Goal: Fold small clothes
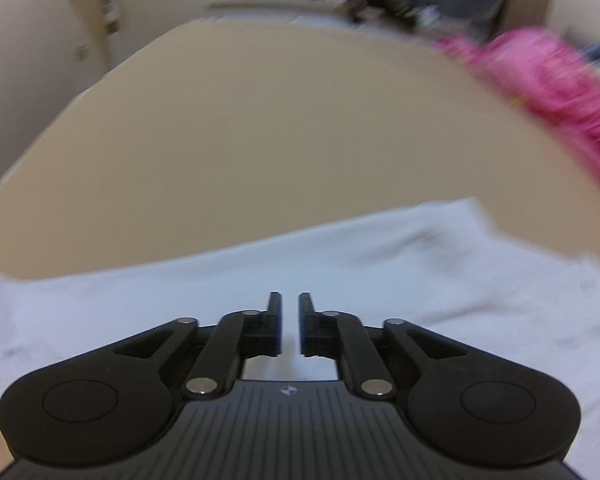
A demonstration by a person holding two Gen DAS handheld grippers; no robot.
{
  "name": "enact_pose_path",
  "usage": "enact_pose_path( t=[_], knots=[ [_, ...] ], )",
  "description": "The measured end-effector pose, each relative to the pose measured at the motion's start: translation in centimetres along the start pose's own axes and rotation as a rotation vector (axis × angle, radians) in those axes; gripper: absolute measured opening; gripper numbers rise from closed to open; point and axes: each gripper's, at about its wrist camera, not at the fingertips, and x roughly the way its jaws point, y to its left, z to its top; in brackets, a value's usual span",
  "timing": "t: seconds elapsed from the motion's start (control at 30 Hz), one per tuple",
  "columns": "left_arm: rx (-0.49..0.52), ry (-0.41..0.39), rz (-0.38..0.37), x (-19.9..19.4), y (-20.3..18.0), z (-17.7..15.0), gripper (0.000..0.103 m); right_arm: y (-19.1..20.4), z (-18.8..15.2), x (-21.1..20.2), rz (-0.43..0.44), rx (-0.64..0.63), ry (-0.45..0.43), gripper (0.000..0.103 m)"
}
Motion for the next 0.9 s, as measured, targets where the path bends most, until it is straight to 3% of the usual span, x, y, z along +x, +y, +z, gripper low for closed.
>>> enact_pose_path(
  t=[0.03,0.07,0.13,0.17,0.23,0.27,0.33,0.4,0.43,0.47,0.53,0.63,0.73,0.9],
  knots=[
    [0.016,-0.017,-0.034,0.2,-0.8,0.2,0.033,2.3,-0.8,0.2,0.177,0.000,0.077,0.022],
    [0.044,-0.028,-0.054,0.6,-1.9,0.6,0.038,4.1,-1.7,0.6,0.316,0.004,0.154,0.024],
    [0.122,-0.049,-0.077,1.9,-4.1,1.4,0.044,8.4,-4.0,1.7,0.526,-0.045,0.322,0.034],
    [0.156,-0.055,-0.079,2.9,-5.2,1.8,0.046,10.9,-5.3,2.2,0.587,-0.111,0.392,0.039],
    [0.193,-0.037,-0.085,5.2,-6.6,3.0,0.061,14.8,-7.6,2.7,0.646,-0.249,0.460,0.046],
    [0.203,-0.027,-0.088,6.3,-6.9,3.4,0.063,16.4,-8.7,3.1,0.638,-0.309,0.499,0.053],
    [0.222,-0.008,-0.086,8.6,-7.7,4.1,0.067,18.9,-10.7,4.3,0.566,-0.403,0.589,0.055],
    [0.244,0.038,-0.090,11.1,-8.1,4.5,0.067,19.9,-11.7,4.2,0.556,-0.445,0.570,0.056],
    [0.258,0.060,-0.096,12.1,-8.1,4.6,0.054,20.4,-12.2,4.0,0.537,-0.489,0.543,0.052],
    [0.270,0.075,-0.124,12.7,-7.8,4.5,0.042,20.7,-12.4,3.9,0.514,-0.521,0.522,0.038],
    [0.296,0.051,-0.193,12.4,-7.3,4.0,0.003,21.0,-12.8,3.4,0.489,-0.554,0.476,0.024],
    [0.318,0.018,-0.182,11.2,-6.2,3.5,0.003,21.1,-12.3,3.2,0.518,-0.544,0.447,0.012],
    [0.291,-0.050,-0.157,9.2,-4.2,4.1,0.003,22.6,-11.7,1.9,0.575,-0.580,0.324,0.011],
    [0.220,-0.165,-0.048,6.3,-0.6,6.5,0.003,26.7,-9.6,0.9,0.691,-0.595,0.162,0.011]
  ],
)
